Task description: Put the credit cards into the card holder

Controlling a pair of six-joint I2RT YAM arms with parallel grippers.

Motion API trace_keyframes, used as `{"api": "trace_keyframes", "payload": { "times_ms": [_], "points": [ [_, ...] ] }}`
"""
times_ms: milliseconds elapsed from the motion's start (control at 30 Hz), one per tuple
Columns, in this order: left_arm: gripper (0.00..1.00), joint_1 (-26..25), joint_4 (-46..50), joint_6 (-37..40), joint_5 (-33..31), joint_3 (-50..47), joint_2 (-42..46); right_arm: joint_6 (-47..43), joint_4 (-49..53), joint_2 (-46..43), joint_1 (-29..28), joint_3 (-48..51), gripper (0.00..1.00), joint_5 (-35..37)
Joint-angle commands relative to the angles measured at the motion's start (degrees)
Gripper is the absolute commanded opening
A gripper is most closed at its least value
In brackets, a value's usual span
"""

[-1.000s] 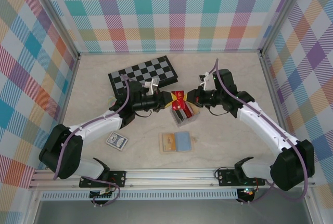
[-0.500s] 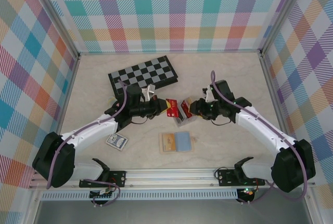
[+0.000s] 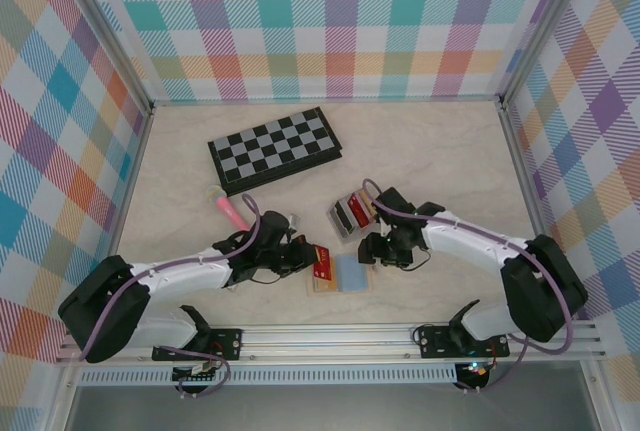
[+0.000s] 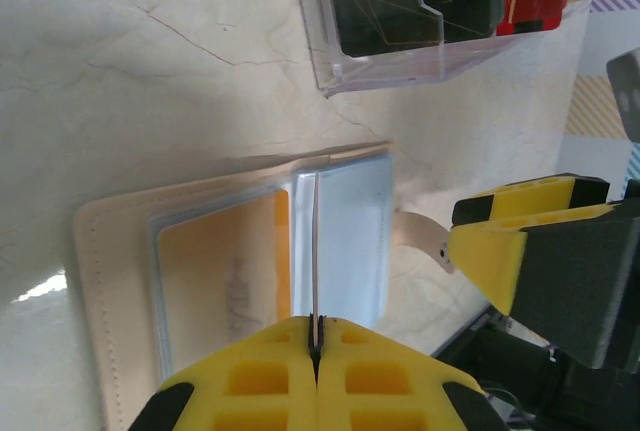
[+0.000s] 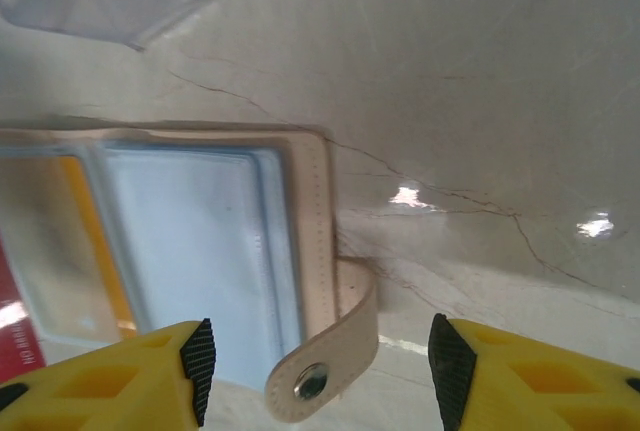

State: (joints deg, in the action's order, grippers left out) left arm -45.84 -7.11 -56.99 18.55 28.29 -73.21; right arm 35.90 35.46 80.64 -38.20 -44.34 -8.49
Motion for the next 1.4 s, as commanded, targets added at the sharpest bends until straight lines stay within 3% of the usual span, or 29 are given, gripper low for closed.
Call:
{"api": "trace_keyframes", "payload": {
  "times_ms": [0, 167, 567, 1367],
  "points": [
    [0.0, -1.3, -4.4, -0.1, -2.2, 0.3, -0.8, -0.3, -0.5, 2.2, -1.1, -0.5, 0.6, 1.7],
    [0.0, -2.4, -8.5, -0.1, -1.6, 0.0, -3.8, 0.7, -3.2, 3.8, -1.4, 0.6, 0.55, 1.0],
    [0.0, -5.2, -11.1, -2.0, -3.4, -0.7, -9.4, 2.1, -5.8, 4.8, -1.4, 3.8, 0.31, 0.3],
    [0.01, -8.8, -17.8, -5.6, -5.0, -0.6, -16.0, 3.7, -9.0, 5.5, -1.6, 6.4, 0.21, -2.1]
  ]
}}
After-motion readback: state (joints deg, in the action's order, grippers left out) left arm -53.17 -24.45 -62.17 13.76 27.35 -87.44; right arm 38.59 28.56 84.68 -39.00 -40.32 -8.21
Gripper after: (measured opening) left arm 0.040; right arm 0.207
